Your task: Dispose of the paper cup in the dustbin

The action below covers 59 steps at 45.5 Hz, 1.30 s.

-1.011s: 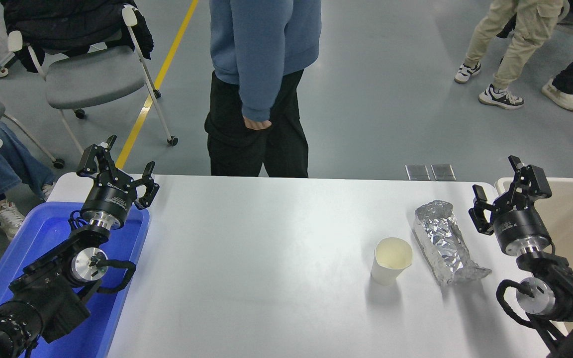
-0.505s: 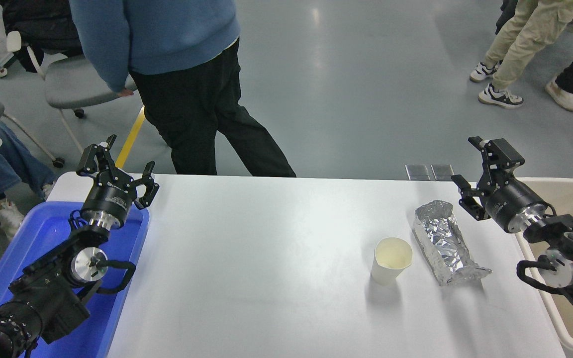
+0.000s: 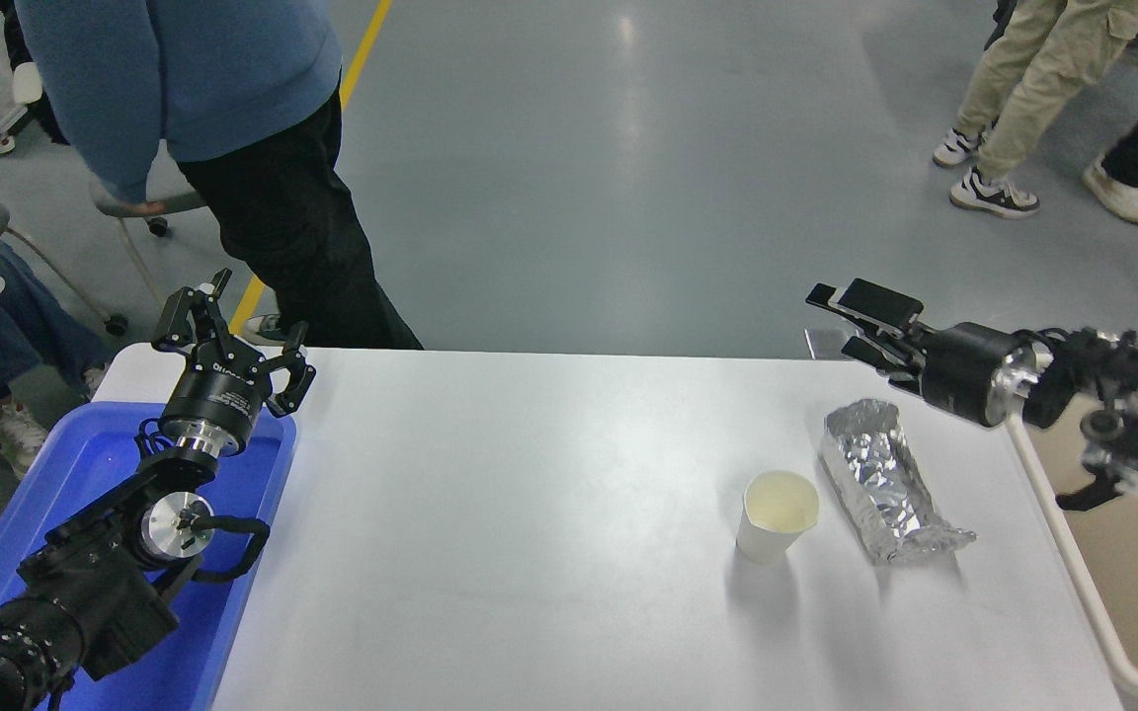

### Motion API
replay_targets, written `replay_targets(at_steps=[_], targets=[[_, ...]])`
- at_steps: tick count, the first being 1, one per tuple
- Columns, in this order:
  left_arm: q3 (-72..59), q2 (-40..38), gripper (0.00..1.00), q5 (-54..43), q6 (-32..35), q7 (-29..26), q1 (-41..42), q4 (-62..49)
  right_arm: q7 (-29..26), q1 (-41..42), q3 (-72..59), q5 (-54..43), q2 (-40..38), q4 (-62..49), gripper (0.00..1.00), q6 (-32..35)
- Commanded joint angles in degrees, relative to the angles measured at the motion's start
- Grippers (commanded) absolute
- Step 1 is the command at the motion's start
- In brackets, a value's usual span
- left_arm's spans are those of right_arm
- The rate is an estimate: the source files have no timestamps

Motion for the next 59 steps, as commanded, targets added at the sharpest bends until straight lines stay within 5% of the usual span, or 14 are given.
replay_targets(at_steps=[1,25,59], targets=[[0.06,0.02,1.00,0.00,-0.08,-0.04,-0.09,-0.08,-0.05,13.94,-18.11,-6.02,3.12,3.63,1.00,0.34],[-0.03,0.02,1.00,0.00,0.01,-0.04,0.00,-0.08,-0.05,17.02,-32.44,-13.58,18.95,-6.83,0.99,-0.53],[0.06,0.02,1.00,0.00,-0.08,-0.04,0.00,0.01,0.03,8.14,-37.81,-18.16,23.61,-16.32,0.97,-4.40]])
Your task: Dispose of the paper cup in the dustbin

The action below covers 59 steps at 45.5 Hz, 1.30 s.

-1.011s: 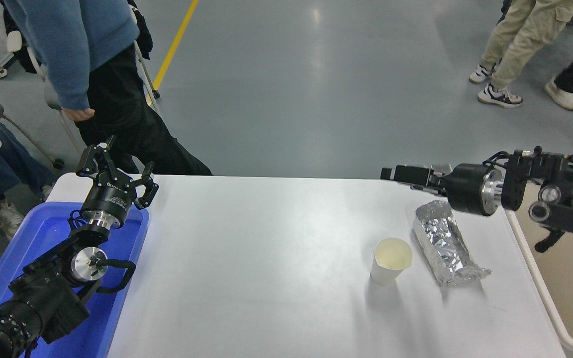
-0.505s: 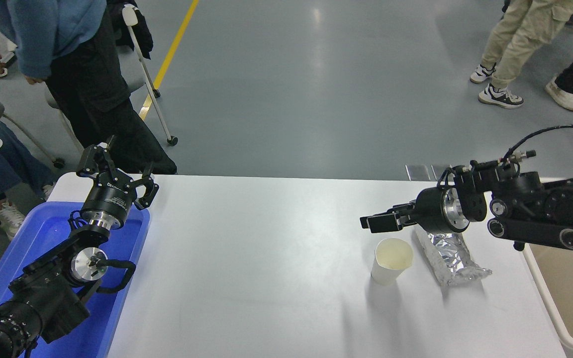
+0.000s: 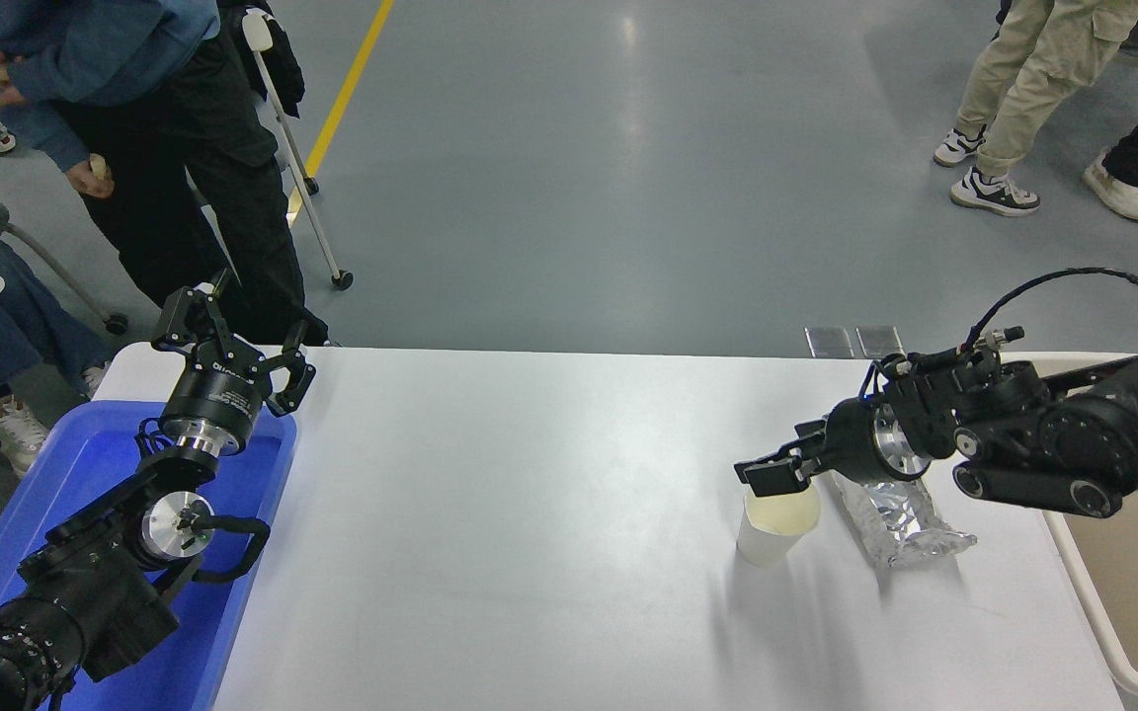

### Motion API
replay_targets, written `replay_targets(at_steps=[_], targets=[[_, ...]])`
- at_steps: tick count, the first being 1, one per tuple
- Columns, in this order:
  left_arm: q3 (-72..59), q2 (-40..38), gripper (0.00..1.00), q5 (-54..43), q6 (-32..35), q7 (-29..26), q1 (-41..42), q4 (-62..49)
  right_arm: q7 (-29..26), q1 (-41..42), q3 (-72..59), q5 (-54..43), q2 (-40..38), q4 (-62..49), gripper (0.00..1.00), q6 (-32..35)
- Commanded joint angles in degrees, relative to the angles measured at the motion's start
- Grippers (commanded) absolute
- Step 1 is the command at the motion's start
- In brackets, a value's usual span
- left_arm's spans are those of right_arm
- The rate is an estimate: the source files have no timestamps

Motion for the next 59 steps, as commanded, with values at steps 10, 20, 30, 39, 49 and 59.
replay_targets(at_steps=[10,20,30,39,49,59], targets=[[0.04,-0.05,1.00,0.00,0.01,0.07,0.00,0.04,0.02,-2.56,-0.94,-0.69,1.13,-2.93,0.92,-0.43],[-0.05,0.04,1.00,0.00,0.01,-0.02,0.00,0.04,0.10,-2.39,-2.00,-2.01,1.13,-3.02,0.26,-0.43],[-0.05,0.04,1.00,0.00,0.01,-0.02,0.00,0.04,0.10,-2.30,-2.17,-2.98,1.13,-3.20,0.00,-0.43],[0.04,0.04,1.00,0.00,0.01,-0.02,0.00,-0.04,1.69,-2.65,-2.09,-2.80,1.13,-3.37,0.00,-0.43],[-0.05,0.04,1.00,0.00,0.01,0.07,0.00,-0.04,2.04,-1.77,-2.00,-2.45,0.87,-3.28,0.00,-0.43],[-0.05,0.04,1.00,0.00,0.01,-0.02,0.00,0.04,2.04,0.60,-2.00,-1.92,0.52,-2.49,0.00,-0.26]])
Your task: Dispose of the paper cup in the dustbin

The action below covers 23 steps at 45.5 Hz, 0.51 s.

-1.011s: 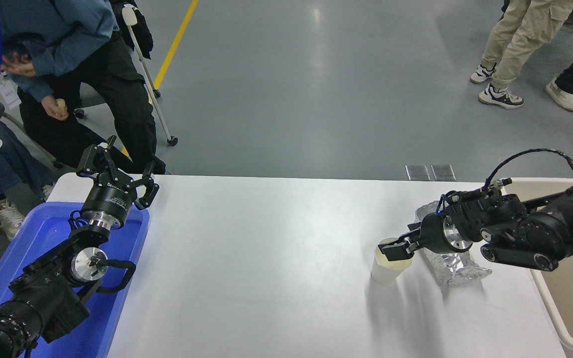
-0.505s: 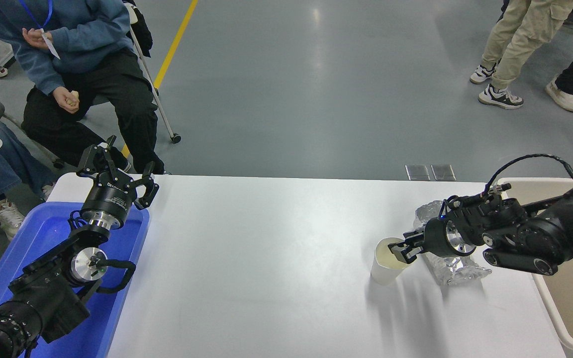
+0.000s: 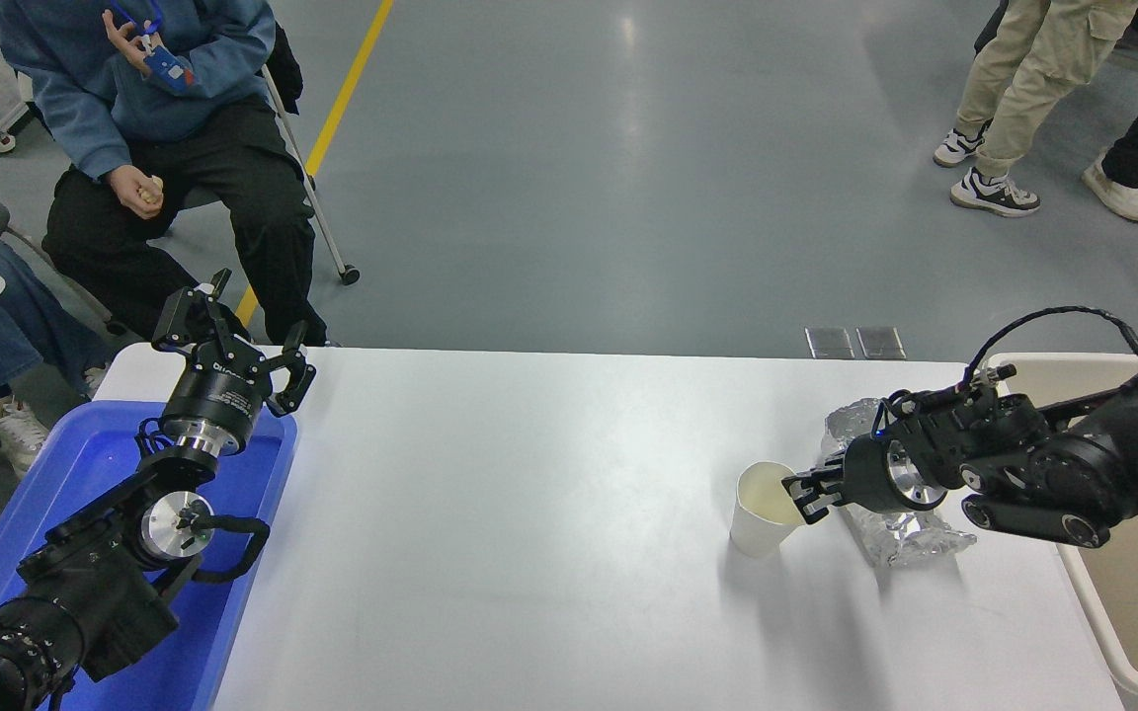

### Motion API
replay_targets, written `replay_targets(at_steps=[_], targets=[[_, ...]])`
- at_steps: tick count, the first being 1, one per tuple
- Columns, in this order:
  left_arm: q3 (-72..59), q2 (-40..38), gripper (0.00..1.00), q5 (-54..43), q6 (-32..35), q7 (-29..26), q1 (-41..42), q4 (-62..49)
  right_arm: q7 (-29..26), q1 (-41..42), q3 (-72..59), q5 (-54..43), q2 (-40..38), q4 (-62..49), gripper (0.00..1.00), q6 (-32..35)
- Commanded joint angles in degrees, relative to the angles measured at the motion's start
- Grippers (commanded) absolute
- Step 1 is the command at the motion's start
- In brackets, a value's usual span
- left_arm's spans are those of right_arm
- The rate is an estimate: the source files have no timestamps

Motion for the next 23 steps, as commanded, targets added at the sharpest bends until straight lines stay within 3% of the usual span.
replay_targets(at_steps=[1,23], targets=[[-0.06,0.00,1.00,0.00,0.01,-0.05,0.00,0.02,0.36,2.41,0.01,0.45,-0.42,0.76,0.00,0.35],[0.03,0.00,1.00,0.00,0.01,-0.05,0.00,0.02,0.62,17.35,0.36,3.44,-6.92,9.46,0.00,10.64]])
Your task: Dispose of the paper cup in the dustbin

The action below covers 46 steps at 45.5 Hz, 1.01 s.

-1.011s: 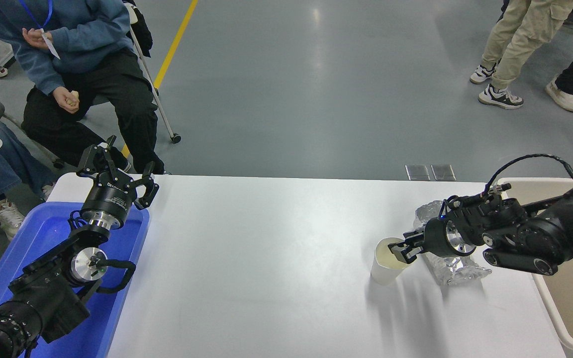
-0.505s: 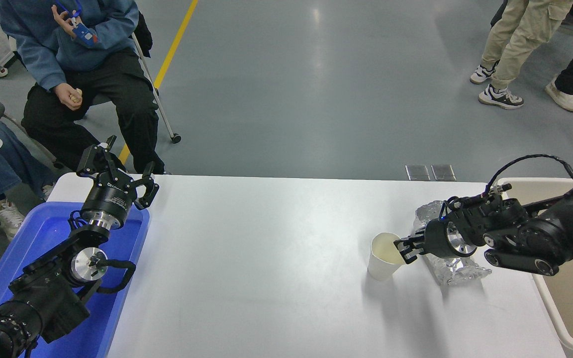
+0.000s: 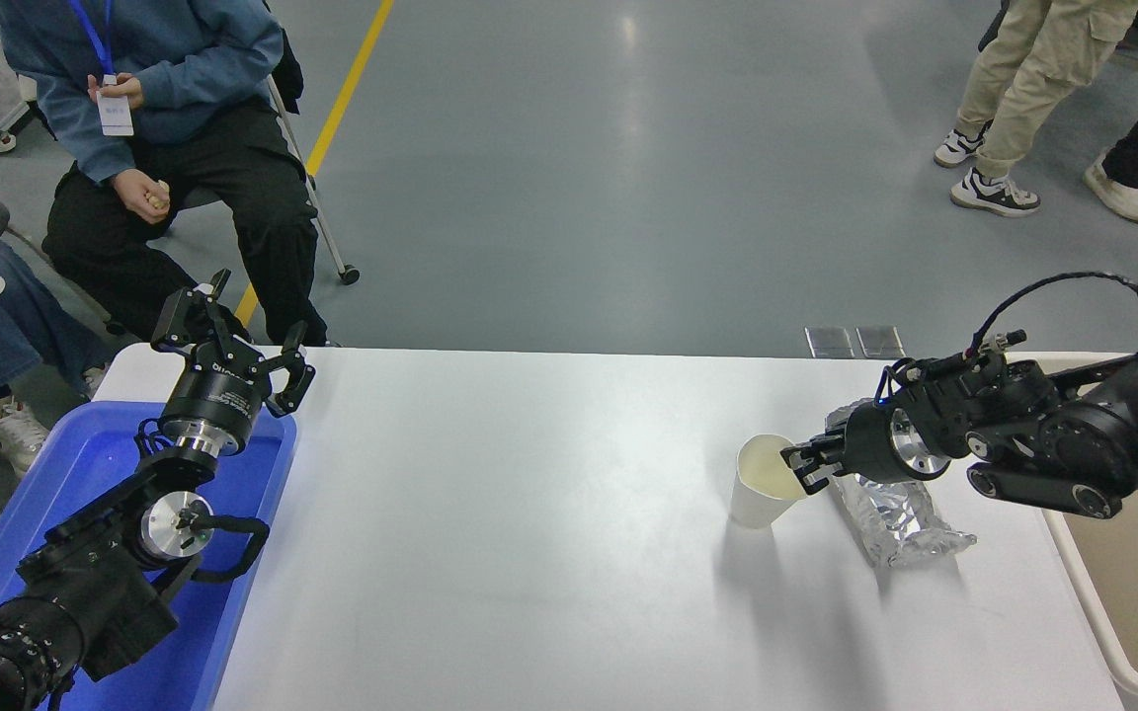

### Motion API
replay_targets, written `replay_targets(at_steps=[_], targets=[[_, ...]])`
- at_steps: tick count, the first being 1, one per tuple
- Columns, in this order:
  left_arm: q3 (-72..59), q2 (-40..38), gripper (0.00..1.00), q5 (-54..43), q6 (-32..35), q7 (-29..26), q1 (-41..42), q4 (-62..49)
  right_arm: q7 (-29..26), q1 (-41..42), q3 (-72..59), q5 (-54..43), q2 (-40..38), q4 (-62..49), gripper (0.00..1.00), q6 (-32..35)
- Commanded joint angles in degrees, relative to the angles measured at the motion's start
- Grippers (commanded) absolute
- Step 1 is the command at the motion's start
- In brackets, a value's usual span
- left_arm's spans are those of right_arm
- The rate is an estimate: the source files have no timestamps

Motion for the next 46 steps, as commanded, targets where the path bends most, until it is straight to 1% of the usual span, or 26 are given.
replay_targets(at_steps=[1,10,17,28,35,46], targets=[[-0.01,0.00,1.00,0.00,0.01,0.05,0.00,0.00,0.27,8.03,0.20,1.44,-3.75,4.81,0.00,5.26],[-0.01,0.00,1.00,0.00,0.01,-0.04,0.00,0.00,0.36,13.47,-0.06,1.53,-6.04,6.48,0.00,6.49],[-0.01,0.00,1.00,0.00,0.01,-0.04,0.00,0.00,0.71,18.13,0.29,1.96,-7.88,8.15,0.00,10.97],[-0.01,0.00,1.00,0.00,-0.07,-0.04,0.00,0.00,0.71,24.37,0.64,1.88,-10.61,10.97,0.00,15.72],[0.07,0.00,1.00,0.00,0.01,-0.04,0.00,0.00,0.71,25.87,0.47,1.79,-11.05,11.06,0.00,16.34],[0.07,0.00,1.00,0.00,0.01,-0.04,0.00,0.00,0.71,24.91,0.11,1.35,-12.72,10.53,0.00,16.25]])
